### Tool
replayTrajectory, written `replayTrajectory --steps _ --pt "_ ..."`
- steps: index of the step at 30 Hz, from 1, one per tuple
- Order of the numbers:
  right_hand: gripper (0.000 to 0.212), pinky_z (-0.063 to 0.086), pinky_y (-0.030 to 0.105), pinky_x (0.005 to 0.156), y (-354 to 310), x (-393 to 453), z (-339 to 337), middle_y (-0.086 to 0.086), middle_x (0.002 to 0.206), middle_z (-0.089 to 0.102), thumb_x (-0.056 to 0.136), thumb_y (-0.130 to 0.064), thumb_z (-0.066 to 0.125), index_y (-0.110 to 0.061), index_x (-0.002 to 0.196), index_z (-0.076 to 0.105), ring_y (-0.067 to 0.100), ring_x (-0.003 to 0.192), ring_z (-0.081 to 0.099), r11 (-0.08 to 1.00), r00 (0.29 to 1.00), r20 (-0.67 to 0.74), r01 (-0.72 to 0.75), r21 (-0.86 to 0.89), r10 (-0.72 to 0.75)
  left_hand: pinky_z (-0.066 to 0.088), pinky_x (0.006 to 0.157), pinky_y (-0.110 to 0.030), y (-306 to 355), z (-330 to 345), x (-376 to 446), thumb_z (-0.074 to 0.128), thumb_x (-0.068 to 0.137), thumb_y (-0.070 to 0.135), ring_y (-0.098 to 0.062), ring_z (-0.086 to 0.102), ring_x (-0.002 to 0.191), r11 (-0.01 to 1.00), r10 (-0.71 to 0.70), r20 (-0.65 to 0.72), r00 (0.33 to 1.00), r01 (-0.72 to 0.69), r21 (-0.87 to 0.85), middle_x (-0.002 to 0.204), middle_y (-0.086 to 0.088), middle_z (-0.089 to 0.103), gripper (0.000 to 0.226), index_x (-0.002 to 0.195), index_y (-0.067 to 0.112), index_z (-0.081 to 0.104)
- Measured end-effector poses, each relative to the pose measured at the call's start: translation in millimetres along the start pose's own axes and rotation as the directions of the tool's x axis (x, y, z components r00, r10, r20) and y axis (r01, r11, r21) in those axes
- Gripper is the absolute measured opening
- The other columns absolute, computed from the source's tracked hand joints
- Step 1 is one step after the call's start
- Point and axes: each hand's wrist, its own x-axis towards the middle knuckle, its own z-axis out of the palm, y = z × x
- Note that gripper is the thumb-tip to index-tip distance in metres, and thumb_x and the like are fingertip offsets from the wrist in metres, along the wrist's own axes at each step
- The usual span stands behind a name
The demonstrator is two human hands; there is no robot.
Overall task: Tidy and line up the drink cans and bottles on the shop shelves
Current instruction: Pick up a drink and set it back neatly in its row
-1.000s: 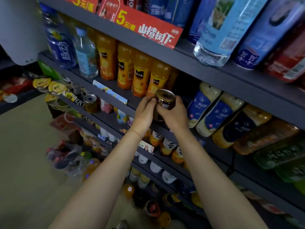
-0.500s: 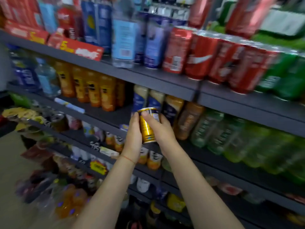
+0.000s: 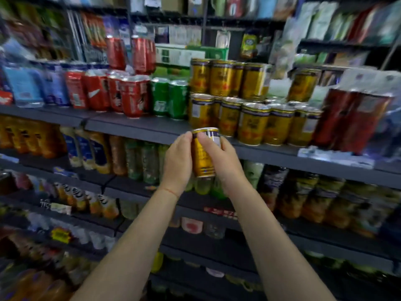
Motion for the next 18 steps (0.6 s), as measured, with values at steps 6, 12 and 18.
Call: replayTrajectory --steps 6,12,18 --pt "0.047 0.045 0.01 0.079 -63.1 2.2 -81.8 -0.023 0.109 0.059 0.088 -0.044 0.071 -0.028 0.124 0.046 -0.019 0.089 0.058 0.968 0.966 -0.074 0.246 -0.041 -0.248 0.047 0.086 -0.034 48.4 64.2 22.9 0.044 0.098 0.024 -0.02 0.06 0.099 0.869 0.357 0.124 0.926 -0.378 0.319 0.103 -0.003 0.064 0.022 0.098 0.017 0.065" --pt "0.07 0.05 0.029 0.097 -102.0 41.2 -134.1 -0.008 0.124 0.057 0.078 -0.036 0.083 -0.02 0.135 0.044 0.007 0.114 0.055 0.884 0.866 -0.205 0.416 -0.213 -0.457 0.041 0.1 -0.038 67.9 115.0 52.5 0.045 0.091 0.028 -0.025 0.05 0.117 0.609 0.45 0.337 0.827 -0.56 0.562 0.12 -0.007 0.06 0.037 0.119 0.013 0.063" --pt "0.078 0.05 0.04 0.099 -107.8 86.8 -166.5 -0.004 0.12 0.059 0.068 -0.03 0.089 -0.023 0.133 0.045 0.017 0.114 0.055 0.875 0.87 -0.222 0.363 -0.319 -0.441 0.043 0.088 -0.04 41.6 130.3 55.2 0.037 0.094 0.047 -0.029 0.055 0.097 0.505 0.446 0.36 0.82 -0.562 0.655 0.099 -0.01 0.066 0.049 0.098 0.014 0.073"
